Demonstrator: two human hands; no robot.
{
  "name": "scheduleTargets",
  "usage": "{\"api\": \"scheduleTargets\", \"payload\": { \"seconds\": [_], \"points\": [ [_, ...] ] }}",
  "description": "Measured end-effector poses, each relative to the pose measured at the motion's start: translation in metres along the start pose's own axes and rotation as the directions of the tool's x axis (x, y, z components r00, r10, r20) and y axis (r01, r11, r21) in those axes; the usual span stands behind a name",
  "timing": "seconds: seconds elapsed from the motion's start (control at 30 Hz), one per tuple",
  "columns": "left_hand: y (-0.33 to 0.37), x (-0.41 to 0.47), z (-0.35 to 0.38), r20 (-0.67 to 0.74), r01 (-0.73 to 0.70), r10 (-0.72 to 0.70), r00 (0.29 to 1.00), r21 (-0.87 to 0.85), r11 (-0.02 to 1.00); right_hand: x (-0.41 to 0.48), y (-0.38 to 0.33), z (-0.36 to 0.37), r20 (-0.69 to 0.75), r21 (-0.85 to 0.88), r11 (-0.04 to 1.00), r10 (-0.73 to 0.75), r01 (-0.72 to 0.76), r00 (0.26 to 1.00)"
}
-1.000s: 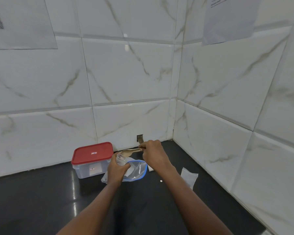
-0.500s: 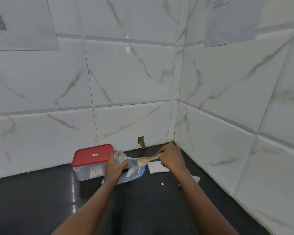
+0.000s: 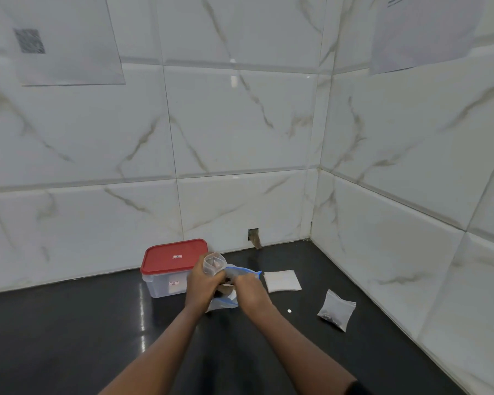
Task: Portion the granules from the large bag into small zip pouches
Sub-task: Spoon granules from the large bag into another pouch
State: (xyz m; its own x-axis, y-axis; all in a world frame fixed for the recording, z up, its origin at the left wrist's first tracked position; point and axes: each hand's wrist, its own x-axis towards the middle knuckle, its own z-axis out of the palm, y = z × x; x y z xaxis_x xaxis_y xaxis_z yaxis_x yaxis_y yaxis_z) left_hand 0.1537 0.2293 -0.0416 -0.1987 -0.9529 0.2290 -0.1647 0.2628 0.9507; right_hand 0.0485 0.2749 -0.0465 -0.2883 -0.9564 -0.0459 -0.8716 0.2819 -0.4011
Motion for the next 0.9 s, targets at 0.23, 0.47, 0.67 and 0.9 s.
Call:
{"api": "scheduleTargets", "payload": {
  "seconds": [0.23,0.47,0.67,0.9],
  "points": [
    [0.01,0.004,-0.007,-0.038,-0.091,0.092,0.995,0.024,0.996,0.007,-0.004,-0.023,-0.228,-0.053,0.998,0.007,-0.02,0.974],
    [0.018,0.01,0.004,-0.036,-0.129,0.129,0.991,0.002,0.992,0.008,0.008,-0.026,-0.255,0.106,0.994,0.055,-0.029,0.965],
    [0.014,0.015,0.009,-0.046,-0.134,0.134,0.99,0.02,0.991,0.008,0.011,-0.019,-0.402,0.059,0.984,-0.13,0.167,0.907],
    [-0.005,0.012,0.014,0.096,-0.084,0.071,0.993,0.141,0.986,0.019,0.011,0.007,-0.426,0.146,0.987,0.008,0.06,0.905]
  ]
}}
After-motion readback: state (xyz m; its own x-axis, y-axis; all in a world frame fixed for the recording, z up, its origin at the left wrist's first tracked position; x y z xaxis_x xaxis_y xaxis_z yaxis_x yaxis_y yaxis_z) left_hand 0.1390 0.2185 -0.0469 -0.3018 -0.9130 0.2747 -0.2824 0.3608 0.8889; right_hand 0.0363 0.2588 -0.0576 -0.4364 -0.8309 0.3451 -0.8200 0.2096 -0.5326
